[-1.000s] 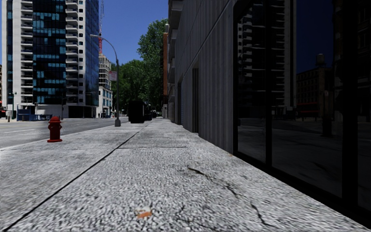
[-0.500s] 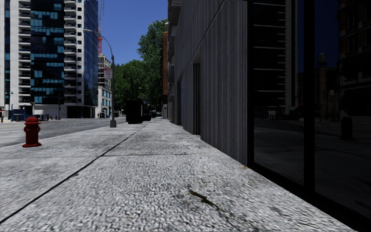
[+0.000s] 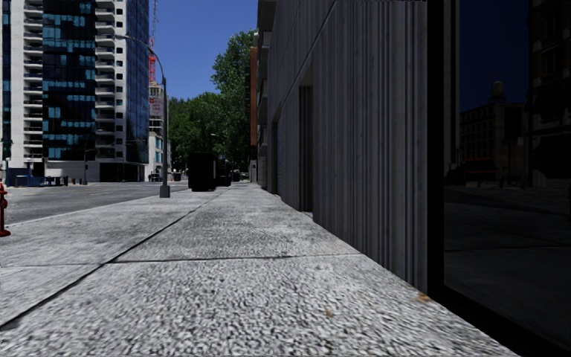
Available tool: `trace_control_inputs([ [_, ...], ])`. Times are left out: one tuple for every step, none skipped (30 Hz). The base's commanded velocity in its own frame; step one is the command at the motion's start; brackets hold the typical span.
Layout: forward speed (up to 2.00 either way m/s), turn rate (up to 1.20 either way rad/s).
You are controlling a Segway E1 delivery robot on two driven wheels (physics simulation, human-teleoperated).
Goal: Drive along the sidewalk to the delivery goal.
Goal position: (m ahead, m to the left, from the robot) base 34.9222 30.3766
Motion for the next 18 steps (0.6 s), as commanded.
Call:
trace_control_inputs([
  [1.99, 0.00],
  [1.99, 0.00],
  [1.99, 0.00],
  [1.99, 0.00],
  [1.99, 0.03],
  [1.99, 0.03],
  [1.99, 0.12],
  [1.99, 0.18],
  [1.99, 0.18],
  [1.99, 0.26],
  [1.99, 0.29],
  [1.99, 0.30],
  [1.99, 0.30],
  [1.99, 0.30],
  [1.99, 0.31],
  [1.99, 0.31],
  [1.99, 0.31],
  [1.99, 0.31],
])
